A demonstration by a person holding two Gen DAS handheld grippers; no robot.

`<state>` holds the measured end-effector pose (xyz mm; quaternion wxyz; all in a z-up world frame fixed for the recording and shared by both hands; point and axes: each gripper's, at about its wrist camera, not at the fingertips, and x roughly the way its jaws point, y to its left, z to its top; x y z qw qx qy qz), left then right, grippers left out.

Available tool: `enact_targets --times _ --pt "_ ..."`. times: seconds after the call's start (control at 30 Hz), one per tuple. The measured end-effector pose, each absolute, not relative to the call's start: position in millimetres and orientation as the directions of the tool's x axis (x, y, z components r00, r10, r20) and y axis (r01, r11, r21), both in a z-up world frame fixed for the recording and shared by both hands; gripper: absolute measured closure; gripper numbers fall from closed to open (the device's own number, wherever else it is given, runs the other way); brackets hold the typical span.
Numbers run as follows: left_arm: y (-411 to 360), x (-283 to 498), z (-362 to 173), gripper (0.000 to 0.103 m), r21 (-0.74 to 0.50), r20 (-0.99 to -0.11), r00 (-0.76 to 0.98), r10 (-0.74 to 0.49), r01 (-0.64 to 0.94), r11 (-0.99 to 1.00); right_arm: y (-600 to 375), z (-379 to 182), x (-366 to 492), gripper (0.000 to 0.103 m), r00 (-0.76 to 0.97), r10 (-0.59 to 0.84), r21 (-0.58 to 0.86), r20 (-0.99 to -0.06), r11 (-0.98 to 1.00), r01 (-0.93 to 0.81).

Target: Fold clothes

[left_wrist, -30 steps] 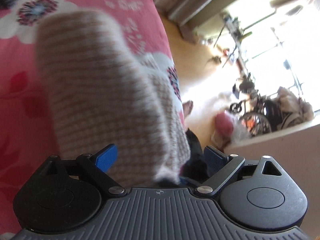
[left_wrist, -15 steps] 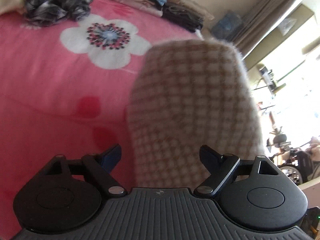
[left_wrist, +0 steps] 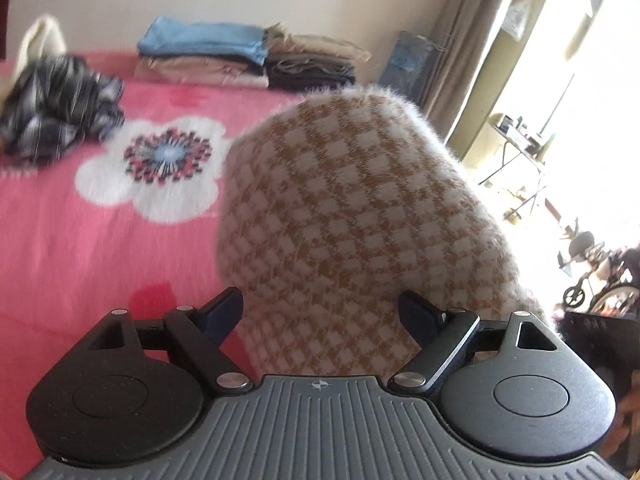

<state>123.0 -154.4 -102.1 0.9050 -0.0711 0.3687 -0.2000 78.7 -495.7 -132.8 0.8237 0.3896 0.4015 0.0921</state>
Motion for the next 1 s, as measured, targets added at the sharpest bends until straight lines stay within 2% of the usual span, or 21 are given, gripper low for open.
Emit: enact_targets --times 0.03,0.07,0.1,0.33,0.43,0.53,0.63,0.7,0.77,0.83,0.87,0.9,0.97,1.0 --pt "-157 121 -102 0.017 -0.268 -0.634 0.654 -0.412 0.314 0.911 -495 -129 82 0.075 0.666 0.457 0.702 -0.590 0.698 0.143" --pt "-159 120 -102 0.017 -0.261 -0.631 0.658 -0.410 0.318 0.911 -494 -126 84 0.091 0.671 0.449 0.687 -0.590 0.715 0.126" --pt "-162 121 -101 0.017 -0.253 -0.630 0.660 -0.409 0.324 0.912 -493 -122 87 0.093 0.677 0.441 0.672 -0.590 0.733 0.108" --pt "-182 123 -101 0.018 -0.200 -0.622 0.671 -0.403 0.361 0.911 -479 -92 102 0.094 0.707 0.424 0.517 -0.566 0.851 -0.097" --pt "-191 124 -101 0.018 -0.178 -0.621 0.671 -0.405 0.382 0.907 -483 -104 117 0.094 0.693 0.401 0.472 -0.598 0.876 -0.100" --pt "-203 125 -102 0.018 -0.157 -0.621 0.667 -0.412 0.410 0.899 -491 -133 131 0.093 0.629 0.387 0.459 -0.674 0.887 -0.053" --pt "-205 123 -103 0.018 -0.142 -0.616 0.670 -0.415 0.424 0.895 -501 -115 115 0.075 0.665 0.348 0.472 -0.661 0.882 0.008" --pt "-204 121 -104 0.018 -0.140 -0.613 0.670 -0.419 0.430 0.892 -507 -93 92 0.056 0.726 0.321 0.472 -0.608 0.881 0.006" --pt "-204 121 -104 0.017 -0.139 -0.614 0.665 -0.425 0.438 0.888 -512 -79 72 0.053 0.744 0.407 0.557 -0.529 0.829 -0.057" --pt "-205 123 -103 0.017 -0.135 -0.617 0.659 -0.429 0.449 0.883 -506 -73 64 0.033 0.711 0.509 0.617 -0.485 0.776 -0.134" --pt "-206 125 -103 0.017 -0.132 -0.619 0.656 -0.431 0.454 0.881 -498 -71 65 0.018 0.688 0.542 0.622 -0.483 0.766 -0.166" --pt "-206 126 -103 0.017 -0.130 -0.621 0.653 -0.434 0.460 0.878 -487 -71 68 0.013 0.661 0.566 0.616 -0.493 0.764 -0.194" --pt "-206 129 -102 0.018 -0.135 -0.624 0.644 -0.443 0.469 0.873 -464 -73 76 0.013 0.604 0.602 0.600 -0.521 0.762 -0.242" --pt "-205 130 -101 0.018 -0.146 -0.627 0.637 -0.448 0.469 0.871 -450 -76 82 0.016 0.581 0.595 0.576 -0.556 0.779 -0.246"
